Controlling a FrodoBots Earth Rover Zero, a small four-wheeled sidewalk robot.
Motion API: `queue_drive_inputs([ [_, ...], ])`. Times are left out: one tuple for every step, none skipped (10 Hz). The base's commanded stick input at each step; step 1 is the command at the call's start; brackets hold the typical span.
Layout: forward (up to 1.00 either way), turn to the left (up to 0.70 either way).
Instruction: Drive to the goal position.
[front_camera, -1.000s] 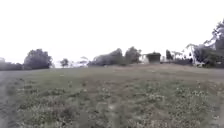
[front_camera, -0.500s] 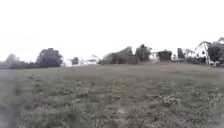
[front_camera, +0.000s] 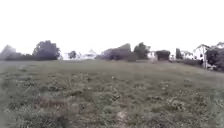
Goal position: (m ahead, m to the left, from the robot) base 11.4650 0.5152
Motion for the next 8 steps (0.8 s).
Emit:
queue_drive_inputs([
  [0.5, 0.0],
  [0.5, 0.0],
  [0.5, 0.0],
  [0.5, 0.0],
  [0.5, 0.0],
  [0.5, 0.0],
  [0.5, 0.0],
  [0.5, 0.0],
])
